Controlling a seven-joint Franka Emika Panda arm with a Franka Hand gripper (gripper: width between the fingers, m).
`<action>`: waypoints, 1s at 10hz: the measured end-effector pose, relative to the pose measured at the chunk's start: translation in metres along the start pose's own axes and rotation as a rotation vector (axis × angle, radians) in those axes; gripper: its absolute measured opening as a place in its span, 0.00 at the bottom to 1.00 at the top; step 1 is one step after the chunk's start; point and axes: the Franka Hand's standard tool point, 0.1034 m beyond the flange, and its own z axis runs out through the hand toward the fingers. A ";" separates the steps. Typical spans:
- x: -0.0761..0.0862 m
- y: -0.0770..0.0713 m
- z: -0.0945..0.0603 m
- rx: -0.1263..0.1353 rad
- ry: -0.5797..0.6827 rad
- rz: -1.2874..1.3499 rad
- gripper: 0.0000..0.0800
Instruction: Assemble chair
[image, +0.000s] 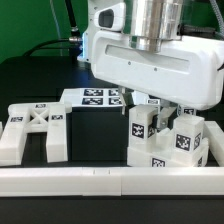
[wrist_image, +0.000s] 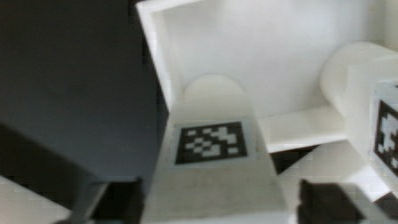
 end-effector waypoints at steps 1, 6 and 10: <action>-0.001 -0.001 0.000 0.001 0.000 -0.004 0.69; -0.014 0.000 -0.015 0.018 -0.006 -0.023 0.81; -0.015 0.001 -0.012 0.015 -0.007 -0.024 0.81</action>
Offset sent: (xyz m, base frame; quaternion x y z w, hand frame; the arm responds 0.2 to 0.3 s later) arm -0.0160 0.0093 0.0143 0.0046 -0.0077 -0.0087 0.9999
